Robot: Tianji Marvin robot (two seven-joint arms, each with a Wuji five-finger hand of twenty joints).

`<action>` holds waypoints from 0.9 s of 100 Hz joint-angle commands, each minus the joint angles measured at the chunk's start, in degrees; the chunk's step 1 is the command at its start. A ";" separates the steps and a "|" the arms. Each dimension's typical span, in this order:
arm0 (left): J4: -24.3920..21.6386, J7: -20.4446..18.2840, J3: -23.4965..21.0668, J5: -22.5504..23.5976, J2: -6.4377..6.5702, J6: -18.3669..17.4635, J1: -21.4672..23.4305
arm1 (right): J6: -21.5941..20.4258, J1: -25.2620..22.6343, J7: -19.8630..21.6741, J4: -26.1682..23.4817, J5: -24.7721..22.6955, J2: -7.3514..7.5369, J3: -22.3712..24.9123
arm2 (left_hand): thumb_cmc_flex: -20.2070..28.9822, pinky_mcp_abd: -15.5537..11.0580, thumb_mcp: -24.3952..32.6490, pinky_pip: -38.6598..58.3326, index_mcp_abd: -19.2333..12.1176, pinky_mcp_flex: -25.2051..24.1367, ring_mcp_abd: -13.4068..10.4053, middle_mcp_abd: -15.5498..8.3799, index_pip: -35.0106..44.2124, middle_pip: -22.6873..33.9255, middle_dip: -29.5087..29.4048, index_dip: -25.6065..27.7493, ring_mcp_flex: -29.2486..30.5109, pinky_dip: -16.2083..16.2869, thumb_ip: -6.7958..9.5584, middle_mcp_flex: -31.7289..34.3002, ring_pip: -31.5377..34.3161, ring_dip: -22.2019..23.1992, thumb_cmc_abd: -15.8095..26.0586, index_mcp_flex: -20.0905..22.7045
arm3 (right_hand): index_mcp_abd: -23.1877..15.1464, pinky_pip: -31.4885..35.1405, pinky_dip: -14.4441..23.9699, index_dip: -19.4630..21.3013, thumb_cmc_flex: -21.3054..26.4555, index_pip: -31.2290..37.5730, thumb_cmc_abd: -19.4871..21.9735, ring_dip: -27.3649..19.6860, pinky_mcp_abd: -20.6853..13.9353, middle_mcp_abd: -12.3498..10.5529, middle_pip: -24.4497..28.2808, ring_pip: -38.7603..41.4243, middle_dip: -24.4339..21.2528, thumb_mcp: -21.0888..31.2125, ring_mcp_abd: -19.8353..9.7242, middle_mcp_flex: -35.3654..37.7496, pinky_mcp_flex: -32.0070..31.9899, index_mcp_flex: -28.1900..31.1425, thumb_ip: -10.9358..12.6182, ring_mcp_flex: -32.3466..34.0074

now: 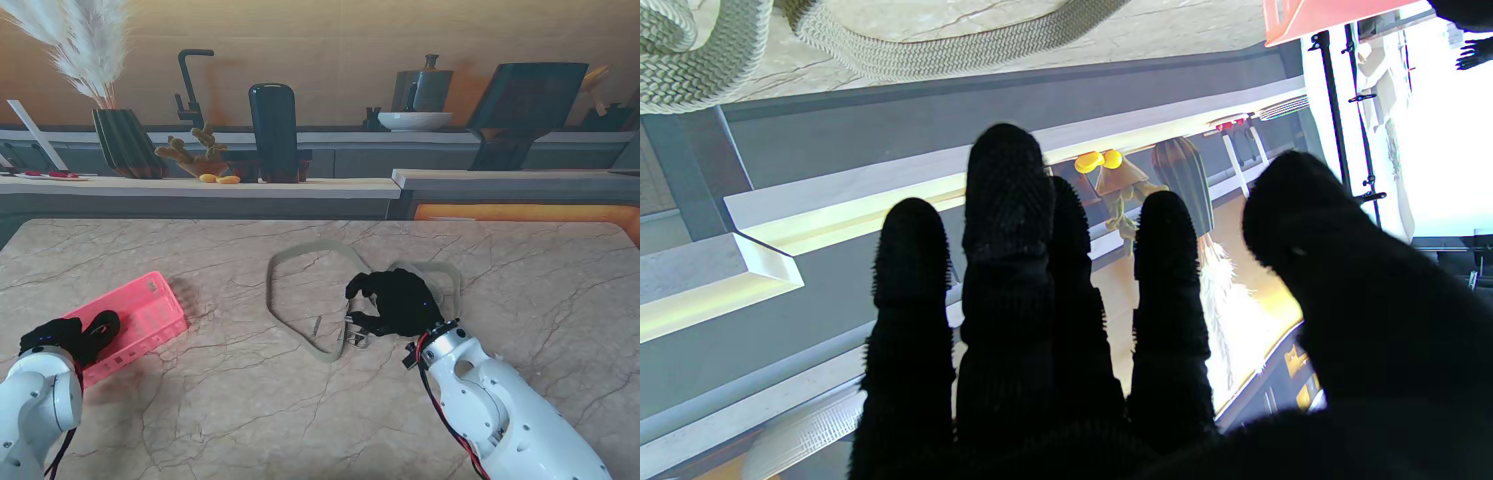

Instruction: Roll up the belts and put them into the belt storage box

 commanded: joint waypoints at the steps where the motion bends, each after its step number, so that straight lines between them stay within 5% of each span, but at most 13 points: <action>1: -0.08 -0.35 0.13 0.29 -0.02 0.03 0.17 | 0.05 -0.13 -0.04 -0.13 -0.02 -0.19 -0.13 | -0.34 -0.24 3.98 3.20 -2.54 0.12 2.74 1.96 2.02 0.07 -1.09 1.44 -0.99 0.87 3.52 -1.04 -0.43 -0.18 2.83 4.82 | -0.10 -0.42 1.24 -0.27 -2.00 1.21 2.79 -0.41 0.26 -0.48 0.89 1.71 0.82 0.07 0.22 0.00 -1.09 0.10 0.91 -1.10; 15: 0.10 0.10 0.18 0.97 -0.01 -0.40 0.03 | 0.05 -0.13 -0.04 -0.13 -0.02 -0.19 -0.13 | -7.78 -0.33 11.84 2.75 -1.35 -0.22 2.69 2.31 -2.60 -1.24 -1.99 2.95 -1.22 1.25 1.96 -2.24 -0.66 -0.31 1.76 5.45 | -0.21 -0.37 1.25 -0.37 -1.99 1.44 2.97 -0.41 0.15 -0.47 0.94 1.74 0.83 0.18 0.14 -0.01 -1.04 0.06 0.86 -1.07; 25: 0.43 0.55 0.08 1.12 0.00 -0.76 -0.08 | 0.05 -0.13 -0.04 -0.13 -0.02 -0.19 -0.14 | -11.68 -0.10 15.96 2.65 -0.44 -0.17 2.90 2.73 -5.04 -2.42 -2.96 2.70 -1.29 1.13 2.82 -2.74 -0.87 -0.52 1.55 5.83 | -0.26 -0.35 1.25 -0.47 -1.95 1.57 3.04 -0.43 0.19 -0.51 0.97 1.75 0.82 0.18 0.18 0.00 -1.04 -0.03 0.82 -1.07; 46: 0.23 0.94 -0.01 1.12 -0.06 -0.69 0.12 | 0.68 0.08 -0.39 -0.02 0.32 -0.34 -0.35 | -15.68 0.95 19.20 2.73 0.85 0.41 3.62 3.53 -7.81 -4.25 -4.61 1.63 -0.73 0.71 1.29 -3.38 -1.31 -1.23 -0.23 6.54 | -0.28 -0.33 1.24 -0.72 -1.75 1.87 3.06 -0.43 0.12 -0.53 1.05 1.82 0.82 0.11 0.13 0.05 -1.04 -0.09 0.71 -1.05; 48: 0.16 0.94 -0.01 1.10 -0.07 -0.66 0.16 | 0.67 0.07 -0.38 -0.03 0.35 -0.35 -0.31 | -16.36 1.24 20.07 2.83 1.06 0.69 3.75 5.86 -8.14 -5.71 -5.45 1.42 -0.44 0.51 1.02 -2.54 -1.43 -1.54 -0.63 6.71 | -0.28 -0.32 1.24 -0.72 -1.75 1.91 3.07 -0.43 0.11 -0.56 1.07 1.83 0.82 0.11 0.11 0.09 -1.02 -0.06 0.71 -1.04; 52: 0.04 0.92 -0.01 1.06 -0.08 -0.63 0.21 | 0.63 0.07 -0.38 -0.03 0.39 -0.35 -0.26 | -17.10 1.49 20.58 2.87 1.23 0.96 4.01 6.46 -8.38 -6.56 -5.93 1.24 -0.24 0.30 0.75 -2.04 -1.54 -1.79 -0.83 6.95 | -0.32 -0.31 1.24 -0.76 -1.80 1.94 3.13 -0.42 0.15 -0.59 1.08 1.86 0.82 0.08 0.10 0.09 -1.02 -0.09 0.70 -1.00; 64: -0.14 0.88 -0.13 0.72 -0.08 -1.02 0.31 | 0.63 0.10 -0.37 0.04 0.42 -0.36 -0.22 | -18.71 1.78 22.43 1.44 0.08 -0.81 3.96 5.54 -8.91 -7.40 -6.31 0.96 -1.71 -0.66 0.02 -2.50 -2.60 -2.77 -1.74 6.54 | -0.38 -0.30 1.23 -0.86 -1.75 2.10 3.18 -0.42 0.13 -0.59 1.12 1.92 0.82 0.05 0.10 0.10 -1.02 -0.10 0.69 -0.93; 69: -0.31 0.47 -0.37 0.58 -0.03 -1.66 0.44 | 0.69 0.11 -0.35 0.07 0.48 -0.36 -0.21 | -19.49 2.00 22.78 -1.30 -1.51 -4.17 3.81 1.96 -9.04 -6.39 -5.56 1.46 -4.13 -0.62 -0.28 -4.81 -4.12 -3.07 -2.14 4.97 | -0.35 -0.29 1.24 -0.89 -1.80 2.17 3.27 -0.42 0.15 -0.57 1.14 1.93 0.82 -0.01 0.10 0.10 -1.00 -0.10 0.67 -0.94; 90: -0.23 0.56 -0.93 0.39 0.03 -3.34 0.62 | 0.76 0.14 -0.29 0.15 0.61 -0.38 -0.18 | -19.84 3.92 20.46 -11.11 -2.51 -13.85 4.62 1.56 -11.14 -7.48 -5.47 2.44 -11.14 0.90 -0.17 -8.80 -11.76 -4.90 -1.48 2.21 | -0.37 -0.24 1.23 -1.05 -1.69 2.32 3.41 -0.45 0.11 -0.61 1.15 1.91 0.79 -0.14 0.06 0.09 -0.97 -0.23 0.69 -1.01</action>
